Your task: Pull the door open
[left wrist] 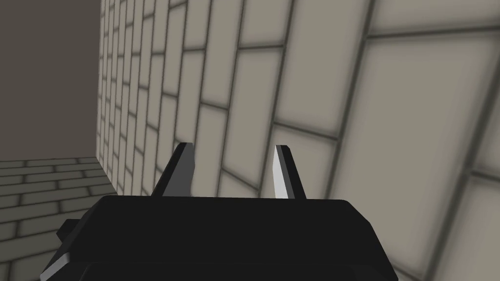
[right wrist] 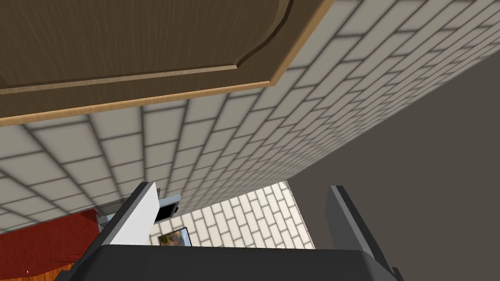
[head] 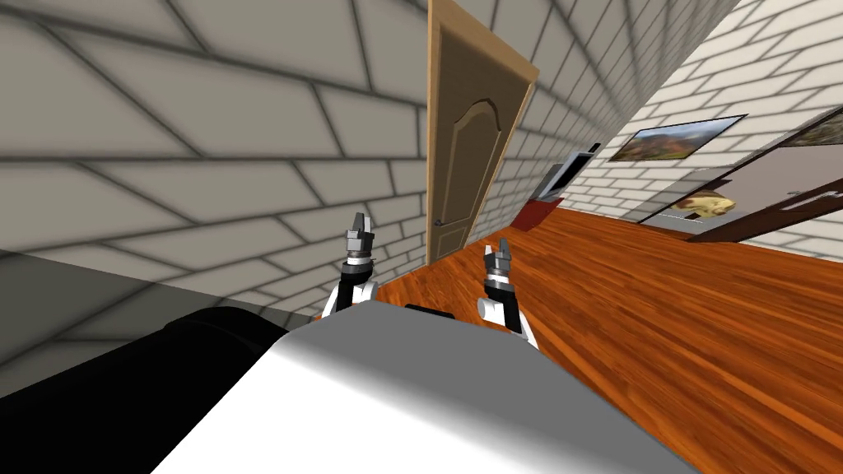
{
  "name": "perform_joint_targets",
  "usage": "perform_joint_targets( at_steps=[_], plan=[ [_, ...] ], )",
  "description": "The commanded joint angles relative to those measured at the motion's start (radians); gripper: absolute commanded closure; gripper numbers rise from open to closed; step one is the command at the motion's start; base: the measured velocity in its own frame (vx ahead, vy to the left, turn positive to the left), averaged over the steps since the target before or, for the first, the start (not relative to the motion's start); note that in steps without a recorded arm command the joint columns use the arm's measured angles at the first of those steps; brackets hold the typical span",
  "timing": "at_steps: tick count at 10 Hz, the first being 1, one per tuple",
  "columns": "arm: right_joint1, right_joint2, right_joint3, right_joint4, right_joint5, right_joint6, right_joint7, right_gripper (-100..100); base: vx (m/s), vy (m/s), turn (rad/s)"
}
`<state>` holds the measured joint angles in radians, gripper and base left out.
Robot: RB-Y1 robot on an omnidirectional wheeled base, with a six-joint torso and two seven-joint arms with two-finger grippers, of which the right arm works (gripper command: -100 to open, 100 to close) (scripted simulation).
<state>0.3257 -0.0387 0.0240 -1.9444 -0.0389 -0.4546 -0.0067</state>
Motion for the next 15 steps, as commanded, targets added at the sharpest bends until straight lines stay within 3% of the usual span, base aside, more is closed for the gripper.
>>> perform_joint_targets(
  at_steps=[1, 6, 7, 10, 11, 13, 14, 15],
  plan=[
    [-0.018, -0.007, 0.0, 0.048, 0.0, -0.013, -0.003, -100, 0.045, -0.036, 0.104],
    [-0.084, -0.034, -0.005, 0.182, 0.0, -0.04, -0.013, -100, 0.065, -0.057, 0.146],
    [-0.084, -0.034, -0.005, 0.195, 0.0, -0.04, -0.013, -100, 0.053, -0.049, 0.072],
    [-0.138, -0.055, -0.009, 0.304, -0.001, -0.062, -0.022, -100, 0.063, -0.058, 0.152],
    [-0.138, -0.055, -0.009, 0.314, -0.001, -0.062, -0.022, -100, 0.051, -0.065, 0.11],
    [-0.174, -0.068, -0.011, 0.382, -0.002, -0.077, -0.027, -100, 0.05, -0.05, 0.162],
    [-0.174, -0.068, -0.011, 0.395, -0.002, -0.077, -0.027, -100, 0.053, -0.049, 0.079],
    [-0.193, -0.074, -0.012, 0.429, -0.002, -0.084, -0.03, -100, 0.047, -0.052, 0.119]
  ],
)
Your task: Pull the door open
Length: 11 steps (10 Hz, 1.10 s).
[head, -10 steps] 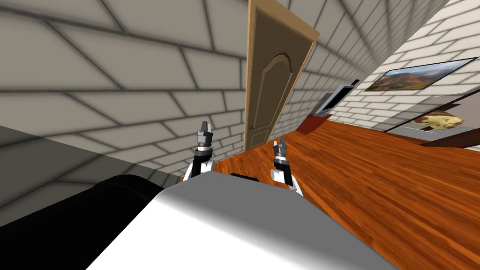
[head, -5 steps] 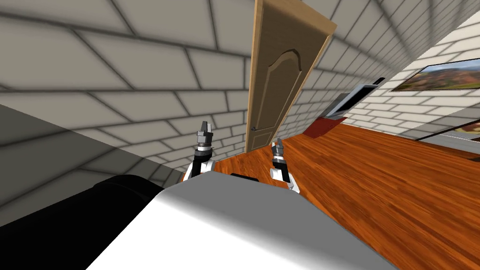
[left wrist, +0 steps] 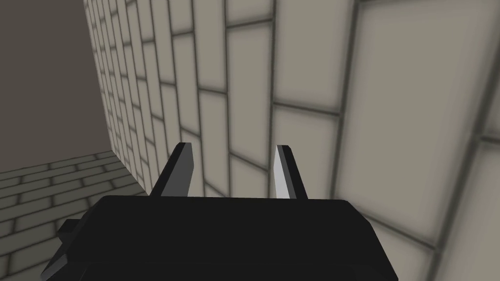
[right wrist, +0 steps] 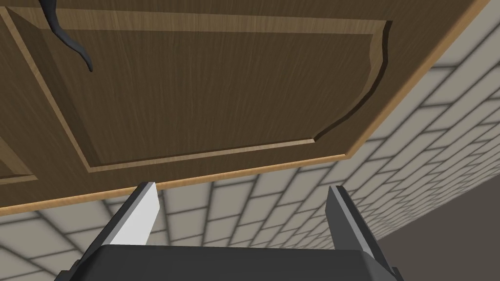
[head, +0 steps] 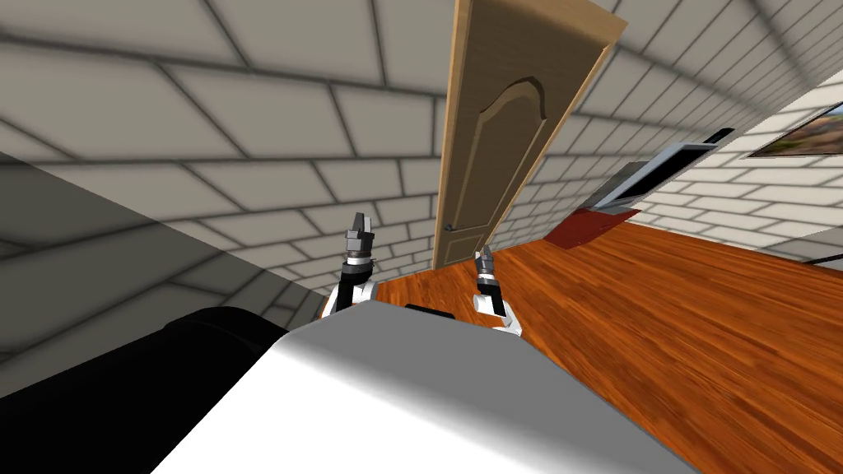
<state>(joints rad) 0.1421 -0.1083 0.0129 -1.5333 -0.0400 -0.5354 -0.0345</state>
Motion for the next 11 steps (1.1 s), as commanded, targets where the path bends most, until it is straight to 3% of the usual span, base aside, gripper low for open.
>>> perform_joint_targets(
  at_steps=[1, 2, 4, 5, 8, 9, 11],
  plan=[
    [-0.028, -0.011, -0.003, 0.05, -0.001, -0.011, -0.005, -100, 0.053, -0.073, 0.234],
    [-0.028, -0.011, -0.003, 0.067, -0.001, -0.011, -0.005, -100, 0.041, -0.061, 0.075],
    [-0.066, -0.024, -0.005, 0.132, -0.001, -0.026, -0.011, -100, 0.05, -0.064, 0.145],
    [-0.066, -0.024, -0.005, 0.15, -0.001, -0.026, -0.011, -100, 0.047, -0.054, 0.086],
    [-0.103, -0.036, -0.008, 0.228, -0.002, -0.041, -0.017, -100, 0.031, -0.045, 0.121],
    [-0.103, -0.036, -0.008, 0.233, -0.002, -0.041, -0.017, -100, 0.026, -0.047, 0.059],
    [-0.14, -0.048, -0.01, 0.304, -0.002, -0.056, -0.023, -100, 0.044, -0.064, 0.153]
  ],
)
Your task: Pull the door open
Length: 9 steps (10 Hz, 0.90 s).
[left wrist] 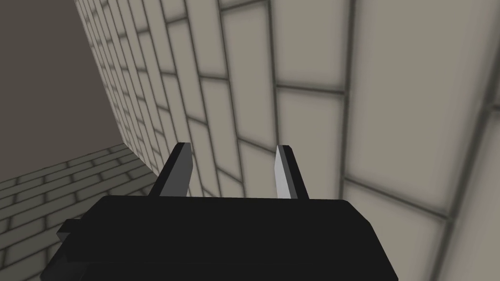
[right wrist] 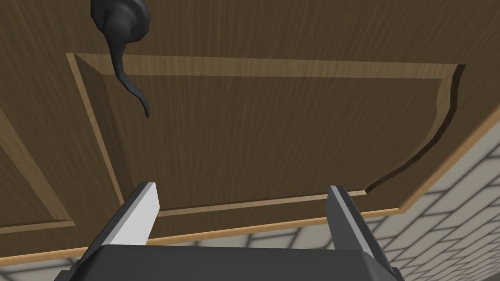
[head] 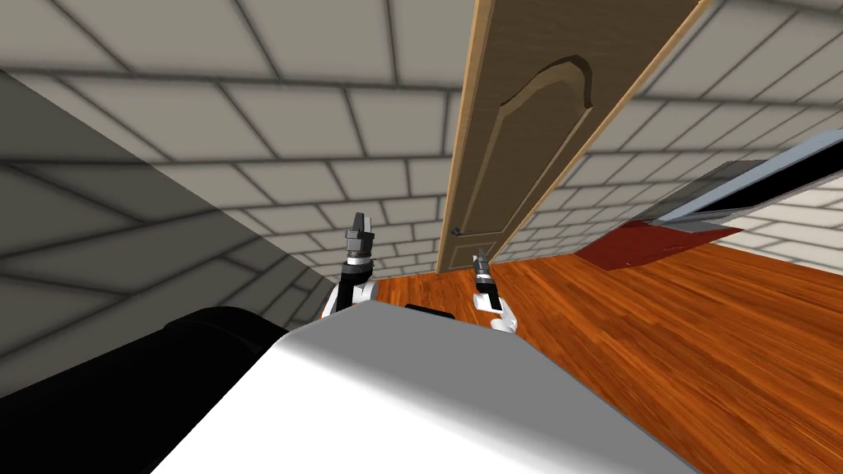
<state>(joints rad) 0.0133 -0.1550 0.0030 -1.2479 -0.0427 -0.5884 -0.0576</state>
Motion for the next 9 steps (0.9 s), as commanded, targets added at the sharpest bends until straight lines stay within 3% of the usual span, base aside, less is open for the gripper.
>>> perform_joint_targets(
  at_steps=[1, 3, 4, 9],
  plan=[
    [-0.011, -0.001, 0.0, 0.029, 0.0, -0.003, 0.0, -100, 0.044, -0.063, 0.079],
    [-0.047, -0.012, -0.003, 0.1, 0.0, -0.018, -0.006, -100, 0.042, -0.061, 0.154],
    [-0.047, -0.012, -0.003, 0.11, 0.0, -0.018, -0.006, -100, 0.034, -0.06, 0.071],
    [-0.116, -0.033, -0.008, 0.25, -0.001, -0.046, -0.017, -100, 0.032, -0.068, 0.144]
  ],
)
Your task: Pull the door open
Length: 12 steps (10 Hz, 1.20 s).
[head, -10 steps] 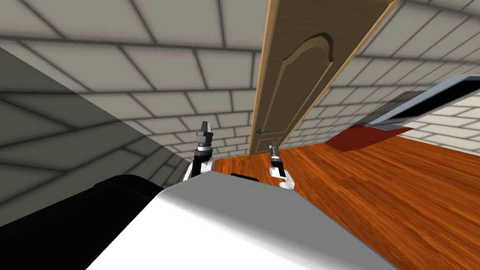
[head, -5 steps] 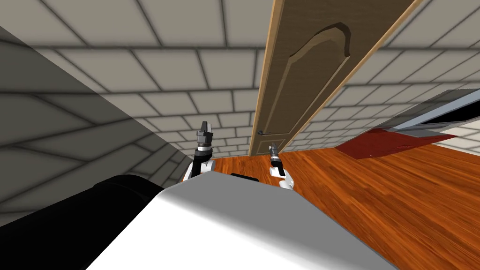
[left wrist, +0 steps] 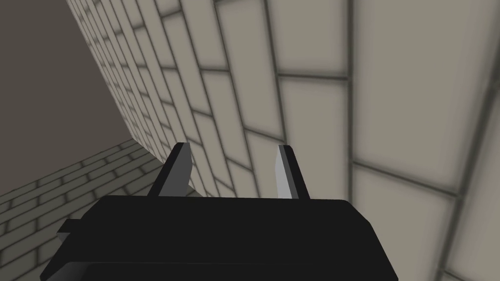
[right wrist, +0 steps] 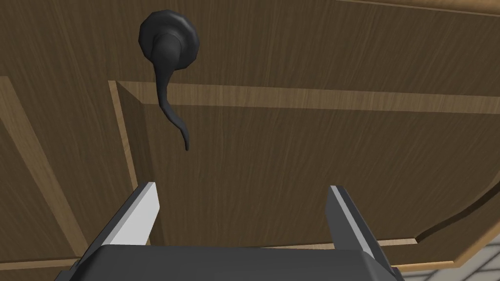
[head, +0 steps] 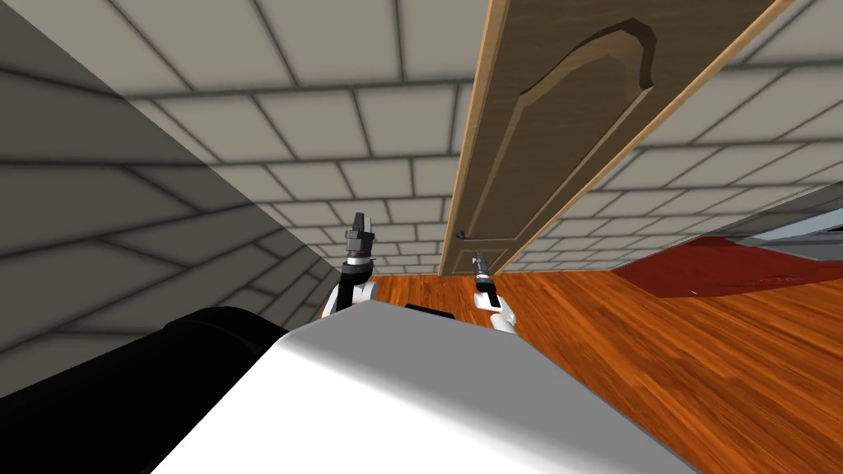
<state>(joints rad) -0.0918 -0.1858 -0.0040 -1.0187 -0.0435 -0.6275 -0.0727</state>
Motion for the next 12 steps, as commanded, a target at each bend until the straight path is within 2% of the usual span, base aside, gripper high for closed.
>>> perform_joint_targets(
  at_steps=[1, 3, 4, 8, 12],
  plan=[
    [-0.011, -0.002, -0.001, 0.033, 0.0, -0.007, -0.002, -100, 0.029, -0.06, 0.066],
    [-0.042, -0.012, -0.003, 0.093, 0.0, -0.02, -0.006, -100, 0.032, -0.061, 0.125],
    [-0.042, -0.012, -0.003, 0.103, 0.0, -0.02, -0.006, -100, 0.028, -0.064, 0.063],
    [-0.1, -0.028, -0.007, 0.23, -0.001, -0.043, -0.016, -100, 0.036, -0.077, 0.152],
    [-0.146, -0.041, -0.01, 0.333, -0.002, -0.062, -0.023, -100, 0.038, -0.086, 0.129]
  ],
)
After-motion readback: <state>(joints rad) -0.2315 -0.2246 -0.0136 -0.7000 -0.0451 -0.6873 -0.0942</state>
